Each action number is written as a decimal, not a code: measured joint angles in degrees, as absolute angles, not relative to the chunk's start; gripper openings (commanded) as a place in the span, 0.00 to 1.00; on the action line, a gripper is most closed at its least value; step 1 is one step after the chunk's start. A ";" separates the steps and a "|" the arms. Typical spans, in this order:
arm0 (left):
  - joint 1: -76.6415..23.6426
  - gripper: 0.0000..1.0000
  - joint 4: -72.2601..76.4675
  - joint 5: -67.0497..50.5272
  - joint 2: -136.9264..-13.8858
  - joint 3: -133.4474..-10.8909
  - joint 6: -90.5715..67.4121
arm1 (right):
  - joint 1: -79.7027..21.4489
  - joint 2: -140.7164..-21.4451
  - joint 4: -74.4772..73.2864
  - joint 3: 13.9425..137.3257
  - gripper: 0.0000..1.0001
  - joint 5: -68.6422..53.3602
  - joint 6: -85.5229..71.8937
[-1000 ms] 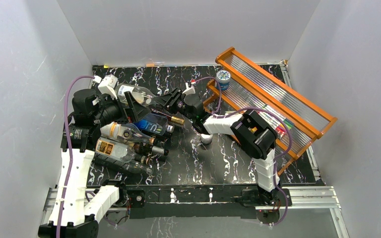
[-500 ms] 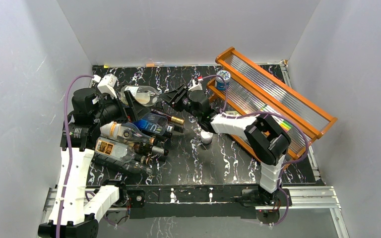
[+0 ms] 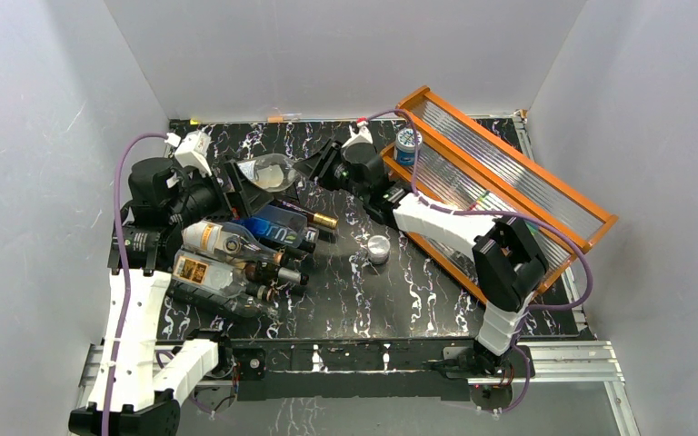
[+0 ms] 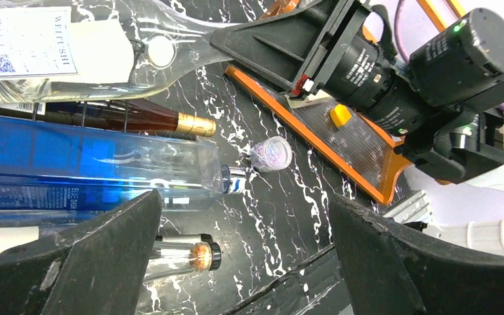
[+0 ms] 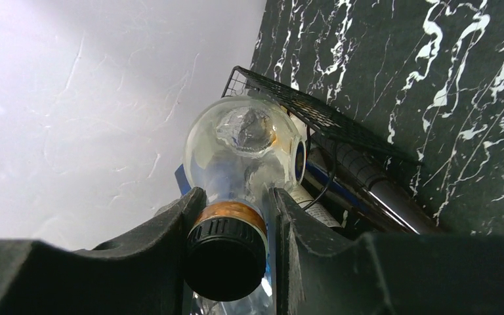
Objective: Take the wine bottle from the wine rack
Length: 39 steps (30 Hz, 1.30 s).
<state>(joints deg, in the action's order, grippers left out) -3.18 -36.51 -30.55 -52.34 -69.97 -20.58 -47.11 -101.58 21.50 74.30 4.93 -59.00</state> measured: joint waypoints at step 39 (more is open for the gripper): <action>-3.18 0.98 -33.65 -27.68 -58.48 -72.05 -22.13 | -42.00 -102.37 -30.68 109.47 0.00 6.98 -24.10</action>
<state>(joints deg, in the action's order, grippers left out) -3.18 -33.65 -27.68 -58.48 -72.05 -22.13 -42.00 -102.37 -30.68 109.47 6.98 -24.10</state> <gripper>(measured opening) 0.982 0.466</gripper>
